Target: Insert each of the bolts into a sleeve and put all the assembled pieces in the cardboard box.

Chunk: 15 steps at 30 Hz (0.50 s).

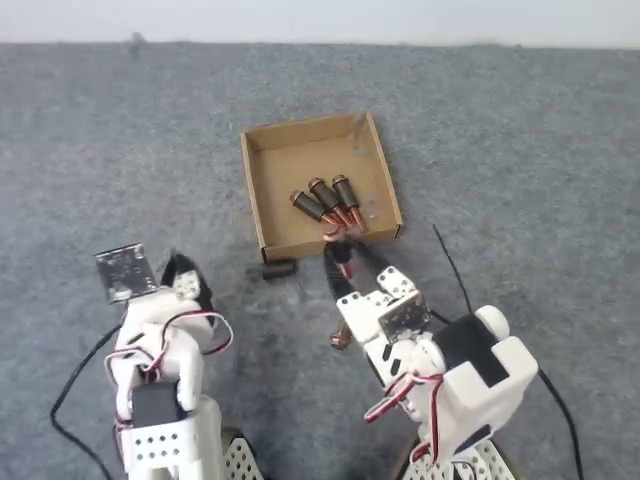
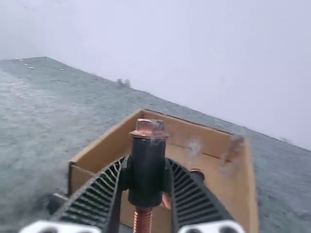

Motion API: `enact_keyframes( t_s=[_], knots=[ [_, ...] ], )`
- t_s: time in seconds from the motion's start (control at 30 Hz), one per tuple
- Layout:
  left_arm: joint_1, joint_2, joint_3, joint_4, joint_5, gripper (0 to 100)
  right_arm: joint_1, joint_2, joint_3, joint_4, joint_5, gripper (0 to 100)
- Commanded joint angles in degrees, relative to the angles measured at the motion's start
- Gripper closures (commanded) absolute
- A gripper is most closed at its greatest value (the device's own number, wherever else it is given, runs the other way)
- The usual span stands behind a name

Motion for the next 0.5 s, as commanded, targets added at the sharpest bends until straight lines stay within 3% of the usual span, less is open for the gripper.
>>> enact_keyframes(
  t_s=[0.0, 0.23, 0.47],
  knots=[
    [-1.2, 0.0, -0.8, 8.7, -9.2, 99, 3.7, -1.1, -2.8, -4.0, 0.5, 99.2],
    [-1.2, 0.3, -0.8, 8.6, -10.4, 99, 4.3, -7.4, -6.8, -2.2, 0.5, 99.2],
    [-1.2, 0.3, -0.8, 8.6, -10.5, 99, 6.3, -14.8, -15.1, 18.7, 0.5, 99.2]
  ],
)
